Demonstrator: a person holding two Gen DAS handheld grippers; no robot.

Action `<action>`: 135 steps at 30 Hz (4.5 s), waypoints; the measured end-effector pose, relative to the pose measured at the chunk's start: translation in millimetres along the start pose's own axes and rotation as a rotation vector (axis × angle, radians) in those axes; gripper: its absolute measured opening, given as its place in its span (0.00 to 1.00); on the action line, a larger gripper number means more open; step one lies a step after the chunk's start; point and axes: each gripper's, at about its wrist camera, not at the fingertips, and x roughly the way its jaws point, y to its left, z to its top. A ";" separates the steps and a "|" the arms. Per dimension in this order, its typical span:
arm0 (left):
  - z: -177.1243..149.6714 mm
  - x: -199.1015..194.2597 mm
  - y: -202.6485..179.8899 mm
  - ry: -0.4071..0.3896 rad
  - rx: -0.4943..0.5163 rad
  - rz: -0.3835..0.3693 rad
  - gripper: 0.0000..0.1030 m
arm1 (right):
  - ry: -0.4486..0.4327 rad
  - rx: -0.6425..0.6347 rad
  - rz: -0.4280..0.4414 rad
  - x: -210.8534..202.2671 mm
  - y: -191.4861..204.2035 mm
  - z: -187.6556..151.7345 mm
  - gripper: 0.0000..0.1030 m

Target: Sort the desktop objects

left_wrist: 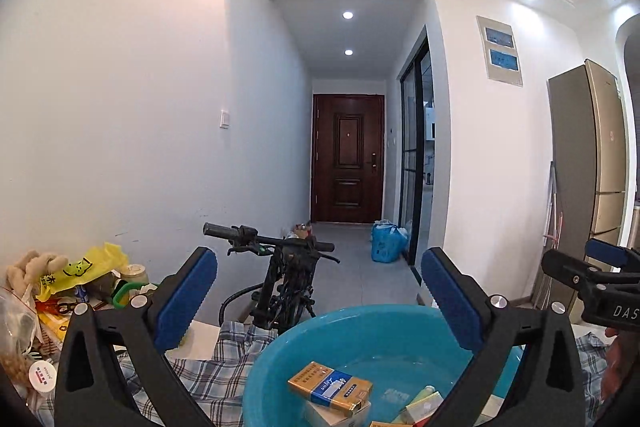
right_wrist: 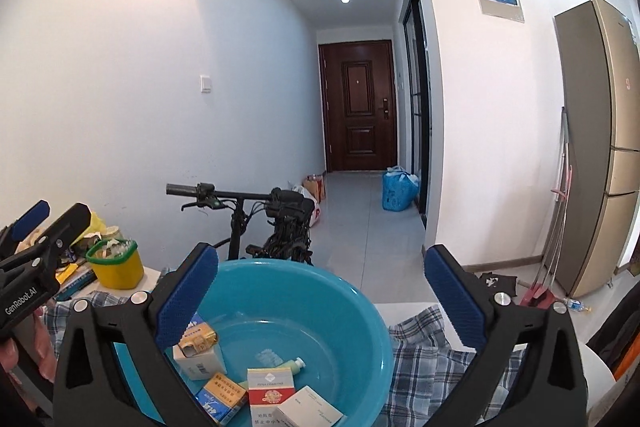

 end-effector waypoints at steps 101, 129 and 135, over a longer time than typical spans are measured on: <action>37.1 -287.2 -37.8 -0.100 0.096 -0.131 1.00 | -0.146 -0.107 0.021 -266.1 50.0 -1.3 1.00; -62.5 -278.5 -53.3 -0.013 0.069 -0.140 1.00 | -0.047 -0.091 -0.046 -252.5 23.8 -97.8 1.00; -87.7 -271.9 -56.4 -0.007 0.052 -0.124 1.00 | -0.028 -0.044 -0.013 -250.2 9.9 -126.7 1.00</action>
